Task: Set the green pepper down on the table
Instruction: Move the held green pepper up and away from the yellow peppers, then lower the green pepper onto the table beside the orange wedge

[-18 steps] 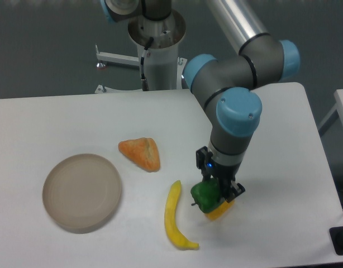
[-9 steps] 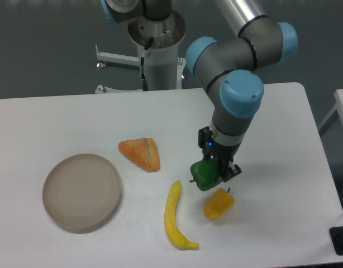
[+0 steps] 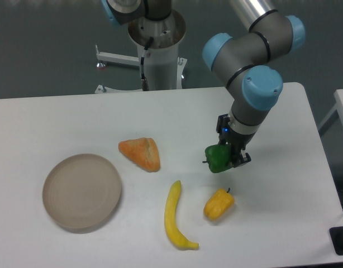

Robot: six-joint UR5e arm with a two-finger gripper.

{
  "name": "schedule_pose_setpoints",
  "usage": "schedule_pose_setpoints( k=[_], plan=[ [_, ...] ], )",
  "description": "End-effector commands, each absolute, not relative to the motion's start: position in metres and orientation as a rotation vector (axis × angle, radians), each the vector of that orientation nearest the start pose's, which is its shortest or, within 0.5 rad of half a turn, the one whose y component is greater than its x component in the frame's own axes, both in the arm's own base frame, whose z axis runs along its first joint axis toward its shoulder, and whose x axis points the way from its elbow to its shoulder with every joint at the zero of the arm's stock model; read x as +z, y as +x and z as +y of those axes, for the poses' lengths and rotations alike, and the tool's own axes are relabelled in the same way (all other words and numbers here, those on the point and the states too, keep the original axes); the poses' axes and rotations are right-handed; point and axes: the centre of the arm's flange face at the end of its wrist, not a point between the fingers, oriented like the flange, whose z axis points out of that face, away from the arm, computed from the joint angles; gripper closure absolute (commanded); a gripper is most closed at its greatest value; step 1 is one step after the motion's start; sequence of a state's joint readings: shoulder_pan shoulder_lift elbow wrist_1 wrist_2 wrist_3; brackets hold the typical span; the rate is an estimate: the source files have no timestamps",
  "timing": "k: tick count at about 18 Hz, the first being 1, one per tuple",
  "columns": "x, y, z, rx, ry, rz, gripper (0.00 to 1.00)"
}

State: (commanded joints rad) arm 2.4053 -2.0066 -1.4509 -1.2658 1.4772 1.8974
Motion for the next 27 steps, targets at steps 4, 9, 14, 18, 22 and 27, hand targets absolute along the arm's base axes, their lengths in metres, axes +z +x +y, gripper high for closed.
schedule_pose_setpoints(
  k=[4,9,14,18,22,27],
  plan=[
    [0.308,-0.383,0.526,-0.067,-2.616,1.56,0.5],
    [0.287,-0.374,0.516,-0.144,-2.625,1.517,0.5],
    [0.289,-0.365,0.51,-0.159,-2.643,1.483,0.5],
    [0.288,-0.363,0.509,-0.167,-2.642,1.476,0.5],
    [0.286,-0.36,0.51,-0.178,-2.654,1.458,0.5],
    [0.28,-0.355,0.51,-0.192,-2.655,1.463,0.5]
  ],
)
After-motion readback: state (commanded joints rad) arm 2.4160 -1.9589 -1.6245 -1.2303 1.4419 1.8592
